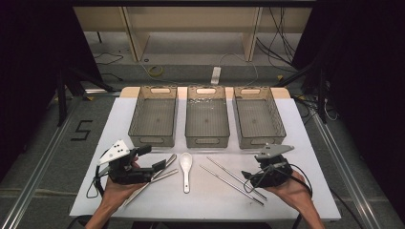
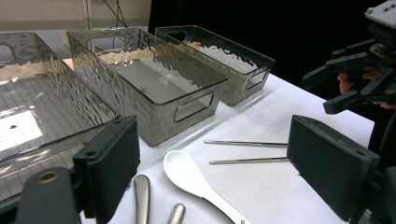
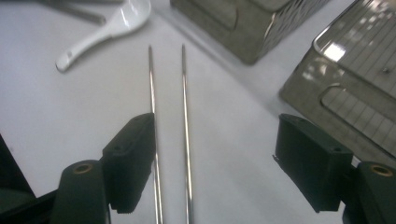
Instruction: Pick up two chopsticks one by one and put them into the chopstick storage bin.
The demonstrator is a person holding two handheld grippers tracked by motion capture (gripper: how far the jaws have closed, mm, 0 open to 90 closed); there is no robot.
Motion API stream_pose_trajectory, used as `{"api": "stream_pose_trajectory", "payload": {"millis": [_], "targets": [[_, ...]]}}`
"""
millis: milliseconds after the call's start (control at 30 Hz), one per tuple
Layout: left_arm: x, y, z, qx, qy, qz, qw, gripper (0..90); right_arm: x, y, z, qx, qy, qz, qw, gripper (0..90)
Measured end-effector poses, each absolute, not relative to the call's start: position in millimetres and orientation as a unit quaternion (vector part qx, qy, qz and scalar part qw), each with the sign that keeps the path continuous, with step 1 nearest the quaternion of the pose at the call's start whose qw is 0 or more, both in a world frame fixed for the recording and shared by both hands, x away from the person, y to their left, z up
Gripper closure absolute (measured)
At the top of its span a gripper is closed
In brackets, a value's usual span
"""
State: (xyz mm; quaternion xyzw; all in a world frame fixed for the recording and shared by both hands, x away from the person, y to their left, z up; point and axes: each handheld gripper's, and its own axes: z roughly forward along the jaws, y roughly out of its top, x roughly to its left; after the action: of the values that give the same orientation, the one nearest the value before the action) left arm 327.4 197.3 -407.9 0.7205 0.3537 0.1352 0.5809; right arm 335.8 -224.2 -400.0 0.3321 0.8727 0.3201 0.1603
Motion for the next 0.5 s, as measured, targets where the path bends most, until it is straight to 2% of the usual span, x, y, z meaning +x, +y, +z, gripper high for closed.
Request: {"api": "stream_pose_trajectory", "payload": {"millis": [67,200,233,500], "targets": [[327,197,-408,0.721,0.353,0.136,0.581,16.7,344,-221,-400,0.327,0.891,0.280,0.142,29.9],[328,197,-408,0.721,0.353,0.135,0.580,16.7,355,-211,-406,0.325,0.913,0.218,0.119,35.4],[328,197,-408,0.721,0.353,0.135,0.581,16.7,359,-205,-410,0.323,0.921,0.195,0.100,37.8],[328,197,-408,0.723,0.351,0.135,0.580,16.7,362,-196,-429,0.320,0.937,0.121,0.072,49.6]]}}
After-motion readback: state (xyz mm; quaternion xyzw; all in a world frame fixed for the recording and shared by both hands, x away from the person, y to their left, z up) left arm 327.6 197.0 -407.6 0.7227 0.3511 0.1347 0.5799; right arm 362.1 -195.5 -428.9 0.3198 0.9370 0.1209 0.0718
